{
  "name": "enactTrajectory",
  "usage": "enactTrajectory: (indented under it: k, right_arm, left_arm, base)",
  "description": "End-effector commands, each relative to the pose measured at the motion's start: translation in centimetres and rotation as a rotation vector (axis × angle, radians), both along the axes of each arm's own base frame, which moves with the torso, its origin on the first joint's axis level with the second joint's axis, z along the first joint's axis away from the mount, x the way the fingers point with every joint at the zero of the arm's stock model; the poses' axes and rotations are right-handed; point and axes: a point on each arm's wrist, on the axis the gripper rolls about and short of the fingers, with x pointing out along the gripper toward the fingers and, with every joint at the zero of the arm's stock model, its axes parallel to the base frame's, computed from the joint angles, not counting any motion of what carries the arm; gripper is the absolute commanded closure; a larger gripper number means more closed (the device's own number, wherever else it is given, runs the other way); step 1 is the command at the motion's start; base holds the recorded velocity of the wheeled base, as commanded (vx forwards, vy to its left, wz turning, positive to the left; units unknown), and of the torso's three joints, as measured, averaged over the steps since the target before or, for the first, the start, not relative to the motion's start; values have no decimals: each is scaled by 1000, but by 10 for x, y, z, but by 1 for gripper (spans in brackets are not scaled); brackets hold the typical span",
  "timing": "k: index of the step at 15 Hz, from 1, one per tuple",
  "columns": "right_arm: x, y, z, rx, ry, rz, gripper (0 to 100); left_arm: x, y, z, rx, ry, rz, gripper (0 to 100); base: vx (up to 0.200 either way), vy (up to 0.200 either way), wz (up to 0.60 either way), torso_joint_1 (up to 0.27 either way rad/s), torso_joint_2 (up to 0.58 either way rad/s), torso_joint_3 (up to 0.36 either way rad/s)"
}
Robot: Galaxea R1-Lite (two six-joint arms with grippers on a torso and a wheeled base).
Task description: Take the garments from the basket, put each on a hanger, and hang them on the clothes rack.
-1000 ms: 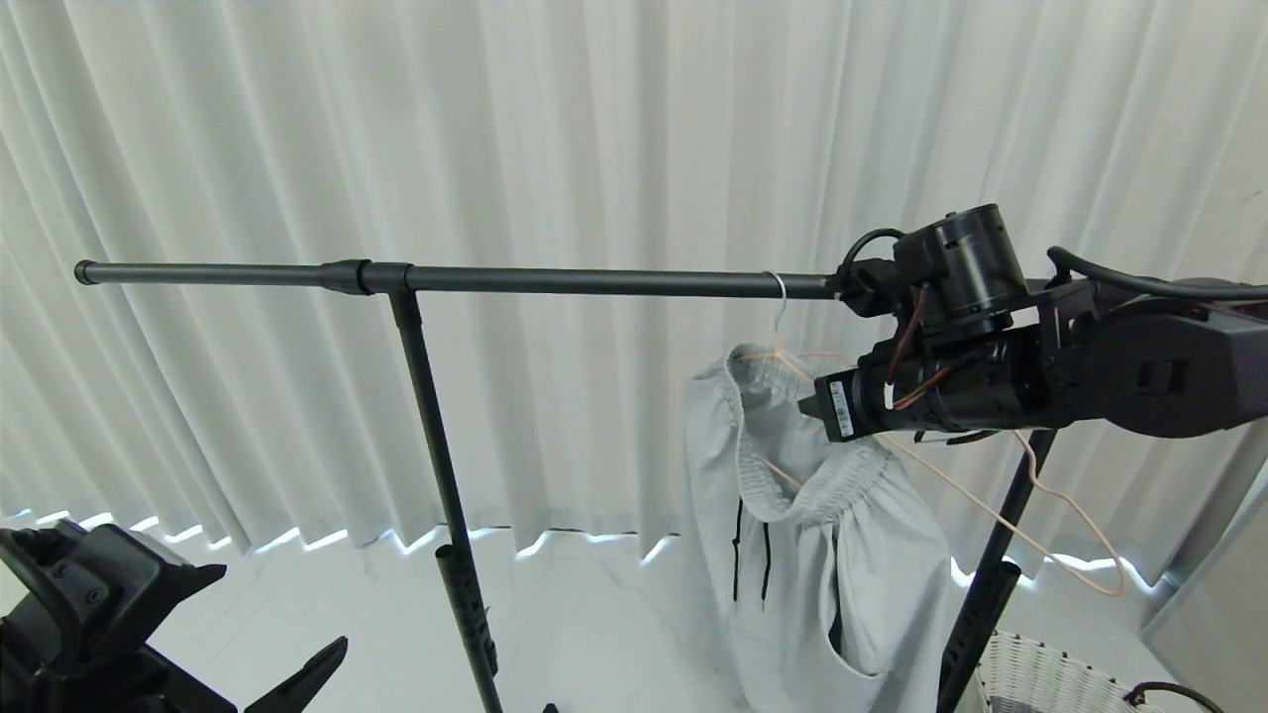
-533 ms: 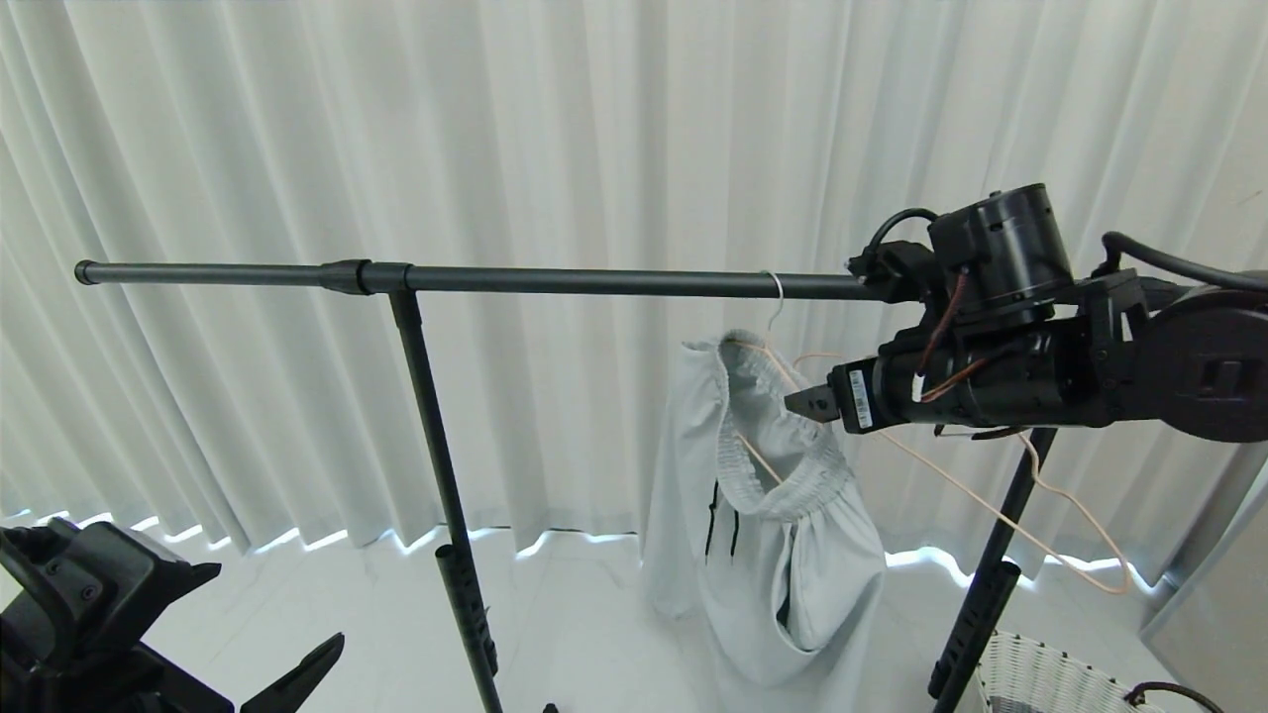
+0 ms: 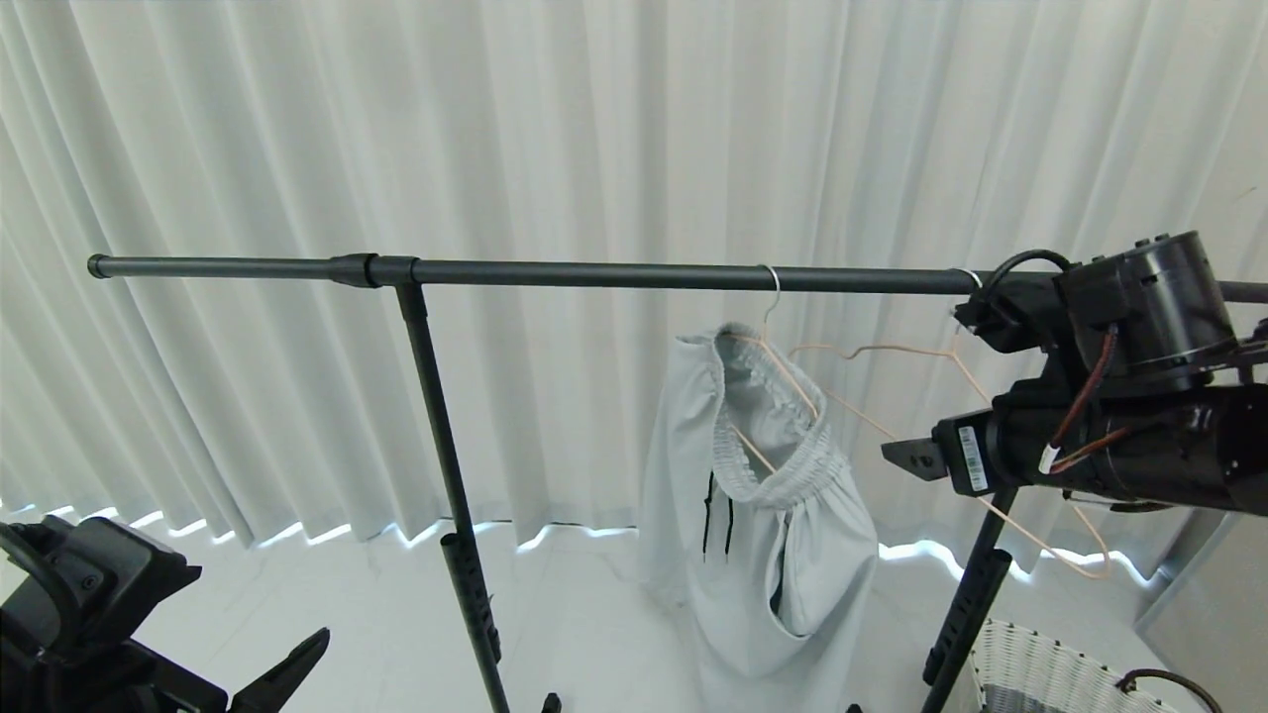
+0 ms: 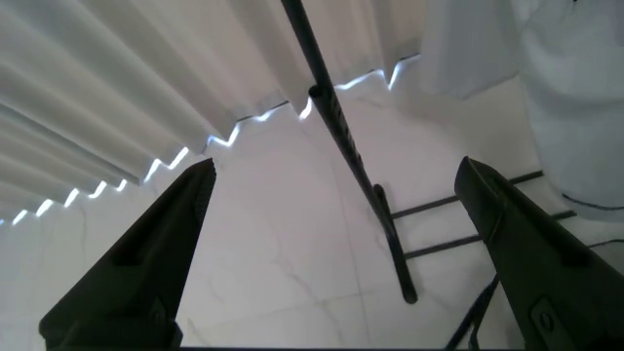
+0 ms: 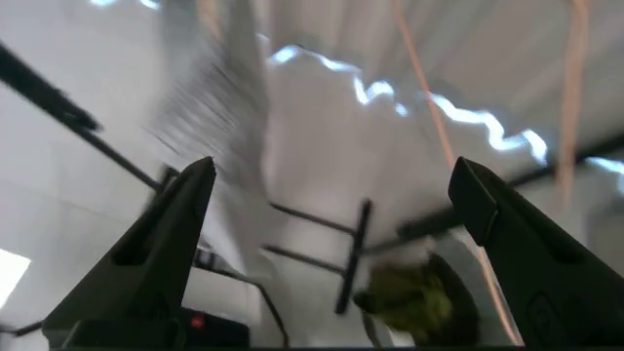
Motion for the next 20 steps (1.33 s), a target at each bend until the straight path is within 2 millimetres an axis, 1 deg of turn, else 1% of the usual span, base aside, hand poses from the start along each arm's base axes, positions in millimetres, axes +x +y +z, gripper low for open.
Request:
enactTrajectory:
  k: [1, 5, 8, 11, 14, 15, 17, 19, 20]
  right_arm:
    - [-5, -15, -10, -40, 16, -65, 0]
    - [-3, -27, -22, -81, 48, -126, 0]
    - [-5, -37, -36, -142, 88, -144, 0]
    - [-15, -46, -65, -287, 160, -150, 0]
    - [-20, -49, -77, -331, 194, -152, 0]
    - [-20, -50, -78, -330, 193, -153, 0]
    - [-15, -47, -84, -328, 179, -154, 0]
    - [-5, -43, -97, -357, 131, -210, 0]
    - [1, -41, -106, -376, 104, -247, 0]
  left_arm:
    - [1, 2, -2, 1, 14, 18, 0]
    - [3, 3, -2, 2, 20, 28, 0]
    - [2, 3, -3, 2, 23, 28, 0]
    - [3, 3, -5, 6, 33, 27, 0]
    - [3, 2, -5, 8, 35, 26, 0]
    - [3, 2, -5, 7, 36, 27, 0]
    - [5, 2, -6, 5, 49, 28, 0]
    - [6, 2, -7, 5, 53, 29, 0]
    - [6, 2, -7, 5, 53, 29, 0]
  base:
    - [-200, 0, 0, -7, 12, 2]
    - [-200, 0, 0, -7, 4, 4]
    - [-200, 0, 0, -1, 4, 1]
    - [-200, 0, 0, 1, 1, 2]
    - [-200, 0, 0, 7, 2, 5]
    - [-200, 0, 0, 2, -2, 2]
    - [-200, 0, 0, 0, 2, 5]
    - [-200, 0, 0, 2, 2, 0]
    - [0, 0, 0, 0, 0, 0]
